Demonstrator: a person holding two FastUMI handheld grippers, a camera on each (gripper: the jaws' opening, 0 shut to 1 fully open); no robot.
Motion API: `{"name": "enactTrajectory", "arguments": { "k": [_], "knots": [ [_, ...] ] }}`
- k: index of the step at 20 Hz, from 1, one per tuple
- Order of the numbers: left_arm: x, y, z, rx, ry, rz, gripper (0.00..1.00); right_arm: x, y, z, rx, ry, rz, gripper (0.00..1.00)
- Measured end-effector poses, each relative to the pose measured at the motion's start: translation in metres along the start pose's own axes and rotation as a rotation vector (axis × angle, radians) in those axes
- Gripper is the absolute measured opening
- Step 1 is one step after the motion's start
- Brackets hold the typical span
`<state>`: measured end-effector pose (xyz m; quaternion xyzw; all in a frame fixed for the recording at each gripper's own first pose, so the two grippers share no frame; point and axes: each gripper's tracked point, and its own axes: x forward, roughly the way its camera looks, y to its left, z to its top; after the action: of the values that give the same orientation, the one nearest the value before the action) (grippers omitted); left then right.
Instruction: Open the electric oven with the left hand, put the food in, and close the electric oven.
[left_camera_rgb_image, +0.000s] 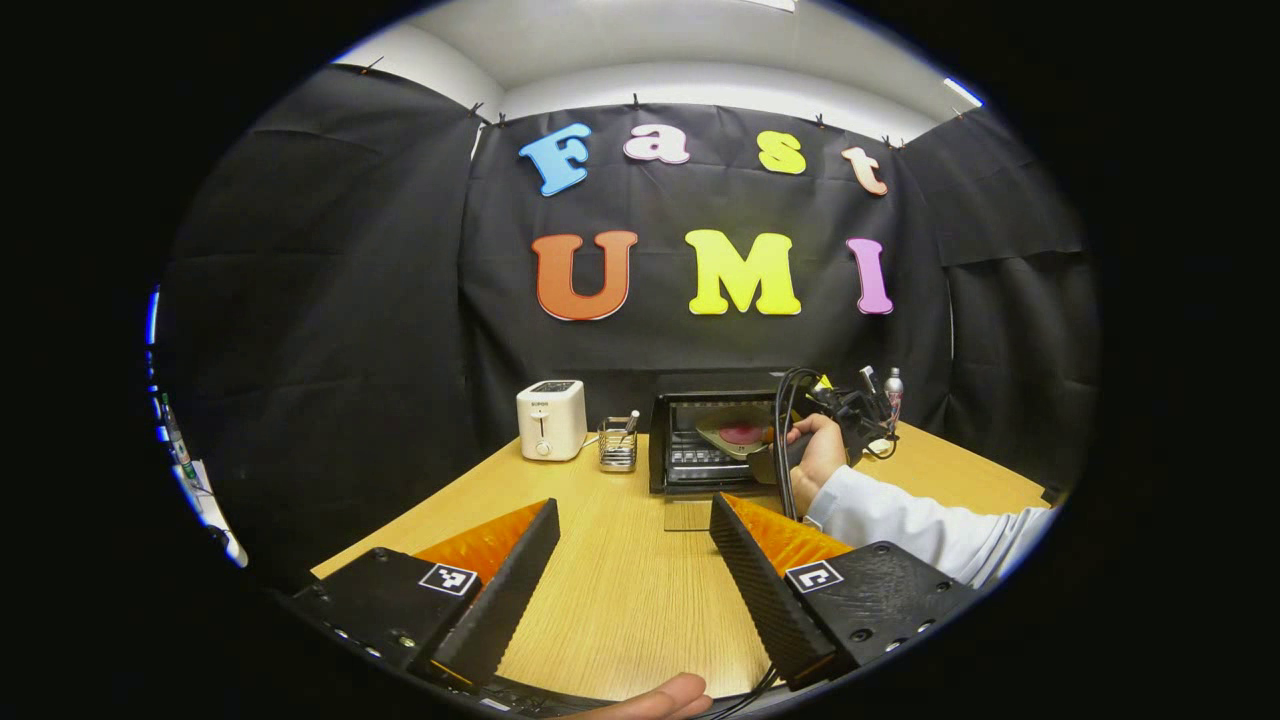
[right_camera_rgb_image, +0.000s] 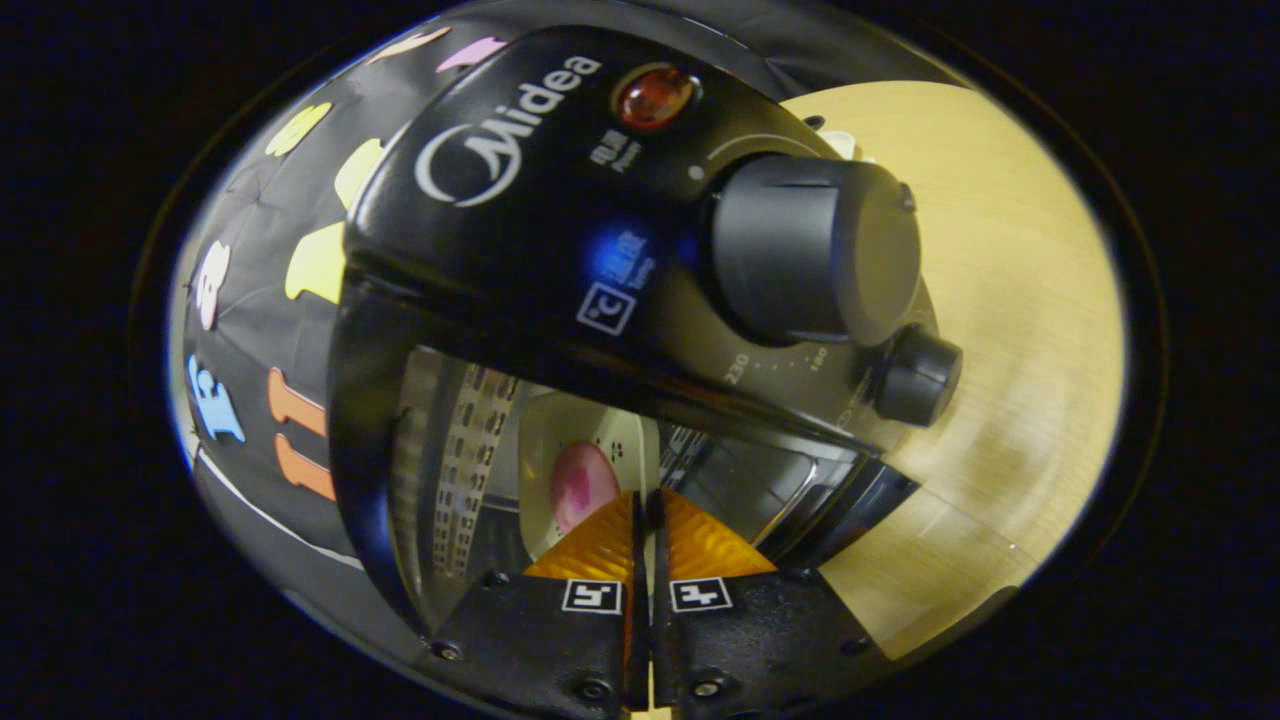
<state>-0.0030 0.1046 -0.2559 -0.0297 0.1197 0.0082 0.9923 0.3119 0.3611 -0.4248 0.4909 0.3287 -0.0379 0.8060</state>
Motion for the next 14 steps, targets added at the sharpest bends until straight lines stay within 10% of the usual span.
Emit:
{"name": "enactTrajectory", "arguments": {
  "k": [7, 10, 11, 14],
  "knots": [
    [-0.005, -0.002, -0.001, -0.023, 0.014, -0.005, 0.96, -0.003, 0.004, -0.007, -0.054, 0.007, 0.051, 0.10],
    [-0.002, -0.006, -0.007, -0.039, 0.034, -0.015, 0.96, -0.026, 0.003, -0.006, -0.158, -0.018, 0.050, 0.60],
    [-0.001, -0.007, -0.009, -0.041, 0.040, -0.016, 0.96, -0.035, 0.002, -0.004, -0.197, -0.030, 0.054, 0.57],
    [0.004, -0.014, -0.012, -0.055, 0.059, -0.032, 0.96, -0.069, -0.002, 0.003, -0.296, -0.079, 0.050, 0.89]
  ]
}}
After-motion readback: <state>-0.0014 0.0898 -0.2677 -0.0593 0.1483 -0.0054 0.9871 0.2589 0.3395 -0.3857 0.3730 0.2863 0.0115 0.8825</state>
